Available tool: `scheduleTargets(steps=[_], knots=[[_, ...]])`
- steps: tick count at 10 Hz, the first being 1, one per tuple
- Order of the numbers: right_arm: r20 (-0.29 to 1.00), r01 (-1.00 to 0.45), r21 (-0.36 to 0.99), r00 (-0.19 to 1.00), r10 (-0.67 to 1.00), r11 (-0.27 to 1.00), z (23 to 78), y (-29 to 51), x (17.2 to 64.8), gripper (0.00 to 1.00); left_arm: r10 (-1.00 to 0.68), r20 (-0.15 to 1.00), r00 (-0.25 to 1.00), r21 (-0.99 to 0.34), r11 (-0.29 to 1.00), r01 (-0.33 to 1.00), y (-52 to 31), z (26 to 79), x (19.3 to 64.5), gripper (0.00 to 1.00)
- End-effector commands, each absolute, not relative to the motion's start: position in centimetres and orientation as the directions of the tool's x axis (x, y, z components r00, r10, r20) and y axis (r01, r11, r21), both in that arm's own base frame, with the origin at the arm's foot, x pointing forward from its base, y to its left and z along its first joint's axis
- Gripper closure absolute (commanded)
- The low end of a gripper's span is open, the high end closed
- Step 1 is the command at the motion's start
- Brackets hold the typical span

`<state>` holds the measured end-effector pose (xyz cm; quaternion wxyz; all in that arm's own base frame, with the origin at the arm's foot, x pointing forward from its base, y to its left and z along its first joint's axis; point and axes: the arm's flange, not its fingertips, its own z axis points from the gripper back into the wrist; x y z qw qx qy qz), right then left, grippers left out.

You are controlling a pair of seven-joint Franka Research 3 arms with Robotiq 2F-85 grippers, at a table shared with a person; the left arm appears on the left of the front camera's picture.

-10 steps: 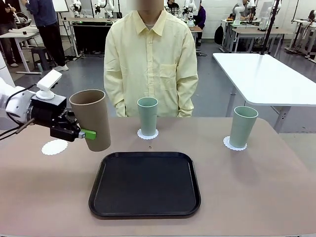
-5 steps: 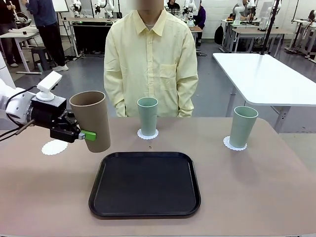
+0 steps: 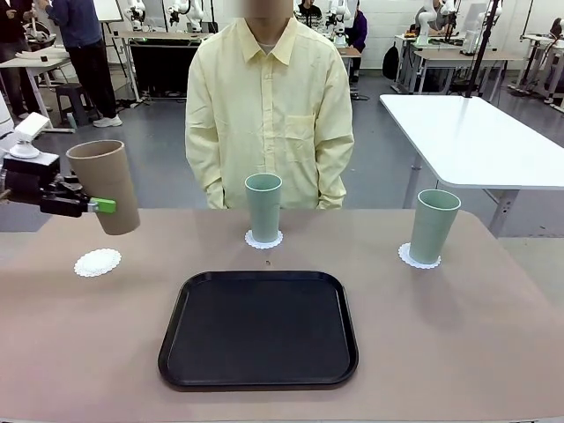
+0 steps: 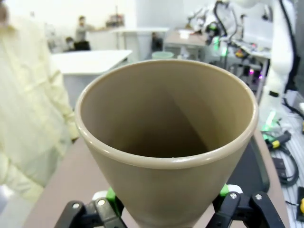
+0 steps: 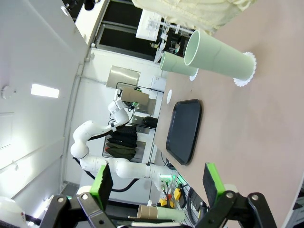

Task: Place coasters on the table and set cups on them.
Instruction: Take one Reusable plastic cup from the Flat Tray and place it on a coaster set by the human.

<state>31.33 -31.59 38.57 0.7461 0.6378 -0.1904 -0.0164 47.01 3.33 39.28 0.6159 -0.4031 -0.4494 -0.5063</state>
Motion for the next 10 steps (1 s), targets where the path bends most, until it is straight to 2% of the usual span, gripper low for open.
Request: scheduleTargets(steps=[1,5,10], knots=[[0.259,-0.212,0.959,0.927,-0.271,0.189,38.5,-31.6,31.3,0.0,-0.27,0.956,0.116,-0.065,0.192,0.979,4.5,39.5,47.8,0.16],[0.259,-0.212,0.959,0.927,-0.271,0.189,38.5,-31.6,31.3,0.0,-0.332,0.936,0.115,-0.012,0.297,0.955,8.1,39.3,47.6,0.16],[0.259,-0.212,0.959,0.927,-0.271,0.189,38.5,-31.6,31.3,0.0,-0.389,0.916,0.099,0.04,0.335,0.941,10.4,39.2,46.6,0.16]])
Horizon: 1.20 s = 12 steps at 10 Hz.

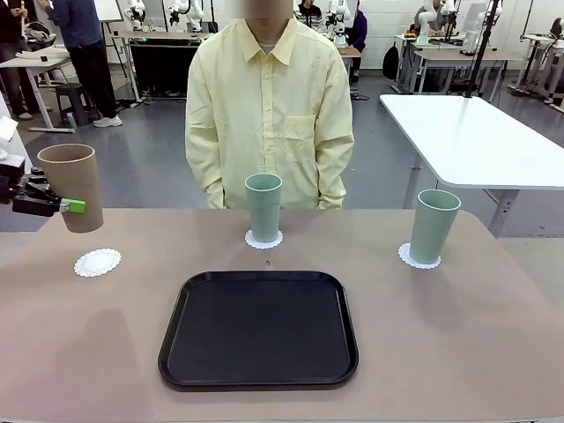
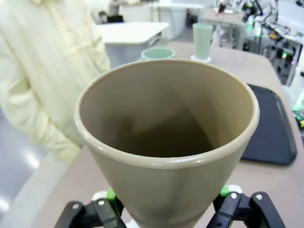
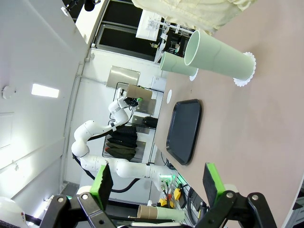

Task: Place coasters on the table and set cups on them.
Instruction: Take one Reusable plastic cup from the Flat Tray and place it on a coaster set by the human.

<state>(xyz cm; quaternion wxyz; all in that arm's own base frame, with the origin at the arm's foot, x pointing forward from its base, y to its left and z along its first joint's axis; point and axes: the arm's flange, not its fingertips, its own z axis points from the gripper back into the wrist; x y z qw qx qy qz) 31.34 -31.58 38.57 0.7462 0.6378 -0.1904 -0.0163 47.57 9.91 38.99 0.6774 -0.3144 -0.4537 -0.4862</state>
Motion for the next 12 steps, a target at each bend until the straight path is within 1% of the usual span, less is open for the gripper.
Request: scheduleTargets(steps=[1,3,4,5,10,12], knots=[[0.259,-0.212,0.959,0.927,-0.271,0.189,38.5,-31.6,31.3,0.0,-0.386,0.917,0.097,0.044,0.342,0.939,11.0,39.2,46.3,0.16],[0.259,-0.212,0.959,0.927,-0.271,0.189,38.5,-31.6,31.3,0.0,-0.364,0.926,0.099,0.043,0.361,0.931,11.7,38.7,46.0,0.16],[0.259,-0.212,0.959,0.927,-0.271,0.189,38.5,-31.6,31.3,0.0,-0.345,0.935,0.086,0.042,0.348,0.936,10.9,38.7,45.8,0.16],[0.259,-0.212,0.959,0.927,-0.271,0.189,38.5,-31.6,31.3,0.0,-0.369,0.921,0.122,0.021,0.361,0.932,11.6,38.9,46.8,0.16],[0.259,-0.212,0.959,0.927,-0.271,0.189,38.5,-31.6,31.3,0.0,-0.364,0.923,0.122,0.018,0.359,0.933,11.6,38.6,46.6,0.16],[0.259,-0.212,0.959,0.927,-0.271,0.189,38.5,-31.6,31.3,0.0,-0.314,0.942,0.123,-0.015,0.327,0.945,11.7,37.1,49.3,0.16]])
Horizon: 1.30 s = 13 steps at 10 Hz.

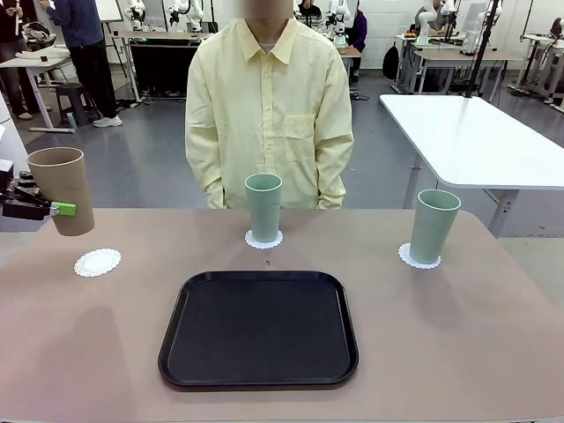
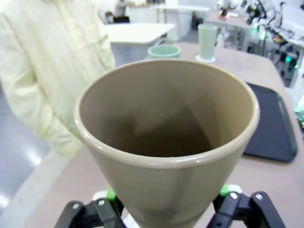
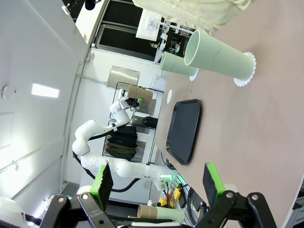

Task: Place coasters on the table and set cups on them.
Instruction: Take one Reusable plastic cup from the Flat Tray and place it on a coaster set by the human.

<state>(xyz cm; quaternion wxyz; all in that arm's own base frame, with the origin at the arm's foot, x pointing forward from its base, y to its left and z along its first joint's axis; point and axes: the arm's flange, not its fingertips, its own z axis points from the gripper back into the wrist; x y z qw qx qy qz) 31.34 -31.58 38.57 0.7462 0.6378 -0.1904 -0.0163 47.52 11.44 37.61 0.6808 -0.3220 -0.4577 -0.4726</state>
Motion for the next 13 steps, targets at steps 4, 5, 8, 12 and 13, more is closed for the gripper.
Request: scheduleTargets(steps=[4,5,8,12,13], knots=[[0.259,-0.212,0.959,0.927,-0.271,0.189,38.5,-31.6,31.3,0.0,-0.305,0.947,0.099,0.0,0.309,0.951,12.5,34.3,50.7,0.16],[0.259,-0.212,0.959,0.927,-0.271,0.189,38.5,-31.6,31.3,0.0,-0.294,0.951,0.09,0.0,0.293,0.956,12.9,33.5,51.2,0.16],[0.259,-0.212,0.959,0.927,-0.271,0.189,38.5,-31.6,31.3,0.0,-0.279,0.958,0.065,0.0,0.224,0.975,13.8,30.9,51.3,0.16],[0.259,-0.212,0.959,0.927,-0.271,0.189,38.5,-31.6,31.3,0.0,-0.301,0.95,0.078,-0.012,0.215,0.977,14.4,28.7,51.3,0.16],[0.259,-0.212,0.959,0.927,-0.271,0.189,38.5,-31.6,31.3,0.0,-0.316,0.946,0.071,-0.003,0.212,0.977,14.3,28.1,51.3,0.16]])
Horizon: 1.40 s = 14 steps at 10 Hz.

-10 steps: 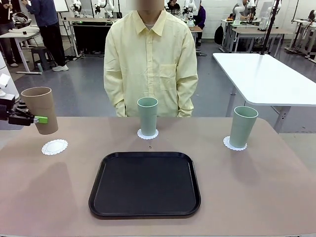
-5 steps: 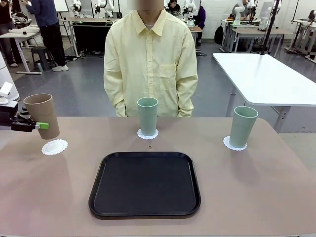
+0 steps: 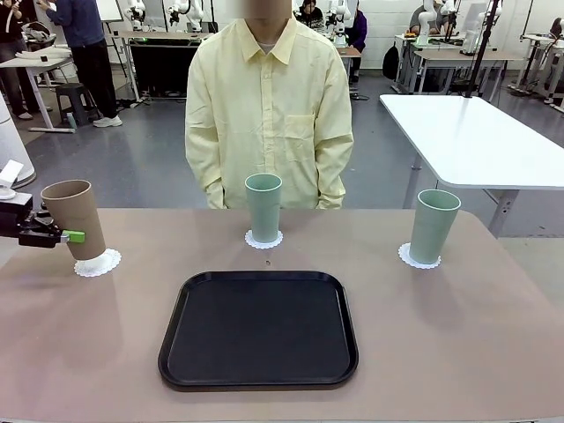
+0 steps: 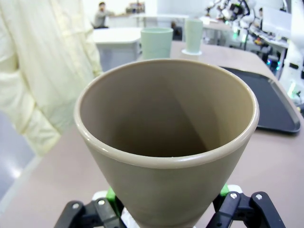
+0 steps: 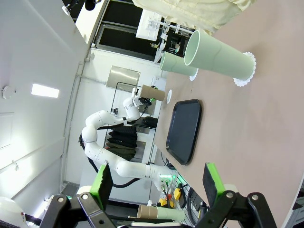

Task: Place coasters on the table and set cups on them.
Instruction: Take one Reusable plastic cup from the Flat Tray and place it on a coaster set by the human.

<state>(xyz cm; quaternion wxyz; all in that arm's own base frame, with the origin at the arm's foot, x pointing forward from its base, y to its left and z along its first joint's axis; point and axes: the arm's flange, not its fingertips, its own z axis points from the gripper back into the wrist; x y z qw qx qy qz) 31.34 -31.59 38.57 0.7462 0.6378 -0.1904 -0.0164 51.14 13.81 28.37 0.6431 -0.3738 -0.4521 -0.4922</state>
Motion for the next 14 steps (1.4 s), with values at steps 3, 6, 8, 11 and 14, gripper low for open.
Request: scheduleTargets(steps=[3,6,8,11,14], knots=[[0.259,-0.212,0.959,0.927,-0.271,0.189,38.5,-31.6,31.3,0.0,-0.315,0.948,0.053,0.013,0.204,0.979,14.2,26.9,51.9,0.16],[0.259,-0.212,0.959,0.927,-0.271,0.189,38.5,-31.6,31.3,0.0,-0.322,0.944,0.067,-0.003,0.194,0.981,14.1,26.2,52.0,0.16],[0.259,-0.212,0.959,0.927,-0.271,0.189,38.5,-31.6,31.3,0.0,-0.309,0.949,0.068,-0.012,0.179,0.984,13.8,25.8,52.0,0.16],[0.259,-0.212,0.959,0.927,-0.271,0.189,38.5,-31.6,31.3,0.0,-0.306,0.95,0.067,-0.018,0.161,0.987,13.6,25.3,51.9,0.16],[0.259,-0.212,0.959,0.927,-0.271,0.189,38.5,-31.6,31.3,0.0,-0.307,0.95,0.059,-0.013,0.149,0.989,13.7,24.9,52.0,0.16]])
